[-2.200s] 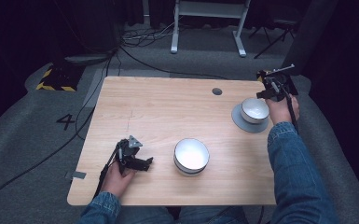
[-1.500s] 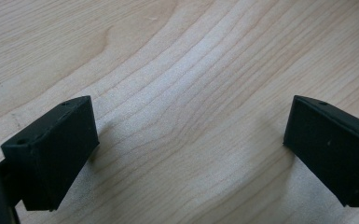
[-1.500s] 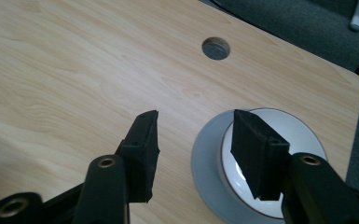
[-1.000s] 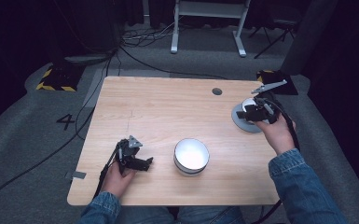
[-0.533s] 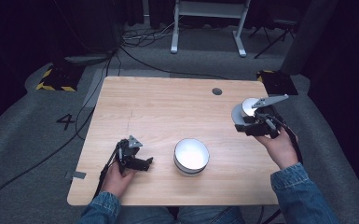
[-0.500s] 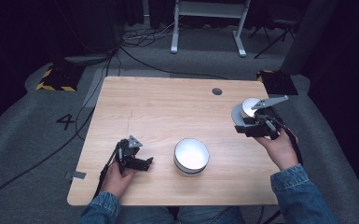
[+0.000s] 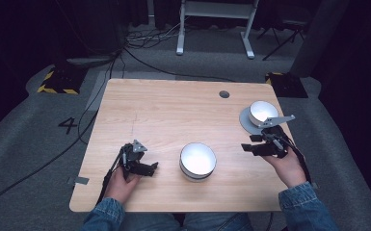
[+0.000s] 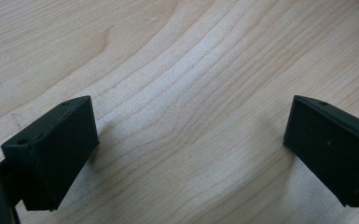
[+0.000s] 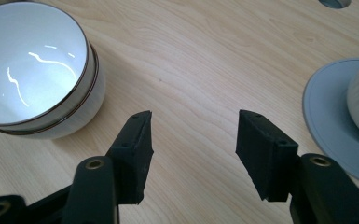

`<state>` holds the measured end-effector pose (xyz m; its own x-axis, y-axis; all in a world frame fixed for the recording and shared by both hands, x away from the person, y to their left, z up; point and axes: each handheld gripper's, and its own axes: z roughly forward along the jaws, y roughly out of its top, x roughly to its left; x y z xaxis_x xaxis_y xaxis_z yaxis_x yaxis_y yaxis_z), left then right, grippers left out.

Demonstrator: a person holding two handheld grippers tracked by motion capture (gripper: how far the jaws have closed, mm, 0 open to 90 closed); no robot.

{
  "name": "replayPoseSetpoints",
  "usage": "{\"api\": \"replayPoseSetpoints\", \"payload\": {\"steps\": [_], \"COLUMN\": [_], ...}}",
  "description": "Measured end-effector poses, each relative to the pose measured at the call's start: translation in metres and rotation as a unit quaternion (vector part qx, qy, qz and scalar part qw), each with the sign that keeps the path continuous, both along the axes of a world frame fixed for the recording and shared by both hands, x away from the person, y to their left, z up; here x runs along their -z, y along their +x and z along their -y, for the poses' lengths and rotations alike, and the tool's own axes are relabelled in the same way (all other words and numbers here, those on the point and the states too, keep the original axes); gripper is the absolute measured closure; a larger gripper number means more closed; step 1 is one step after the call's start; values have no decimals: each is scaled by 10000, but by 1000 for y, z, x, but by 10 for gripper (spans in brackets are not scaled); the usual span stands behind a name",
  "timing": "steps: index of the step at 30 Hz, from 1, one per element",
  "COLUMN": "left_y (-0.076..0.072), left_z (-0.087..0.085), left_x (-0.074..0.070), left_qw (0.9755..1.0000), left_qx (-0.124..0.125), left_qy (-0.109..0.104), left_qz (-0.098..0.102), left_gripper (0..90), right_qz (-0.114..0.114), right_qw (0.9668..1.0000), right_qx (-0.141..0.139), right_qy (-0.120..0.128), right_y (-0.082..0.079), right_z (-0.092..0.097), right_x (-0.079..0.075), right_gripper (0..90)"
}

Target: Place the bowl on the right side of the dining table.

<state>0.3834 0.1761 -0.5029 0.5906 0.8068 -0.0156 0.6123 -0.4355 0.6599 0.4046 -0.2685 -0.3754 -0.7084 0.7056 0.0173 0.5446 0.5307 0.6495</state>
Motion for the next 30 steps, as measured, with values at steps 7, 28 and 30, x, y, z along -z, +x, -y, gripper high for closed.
{"api": "replayPoseSetpoints", "payload": {"steps": [7, 28, 30], "left_y": [0, -1, -1], "left_z": [0, 0, 0], "left_x": [0, 0, 0], "left_qw": [10000, 10000, 10000], "left_qx": [-15, -25, -25], "left_qy": [-2, 15, 27], "left_qz": [2, 12, 25], "left_gripper": [28, 30, 30], "right_qz": [5, -409, -474], "right_qw": [9999, 9985, 9980], "right_qx": [-30, 51, 32], "right_qy": [-121, -352, -417], "right_y": [-9, -23, -21], "right_z": [-3, -13, -13], "right_x": [20, 88, 93], "right_gripper": [468, 496, 499]}}
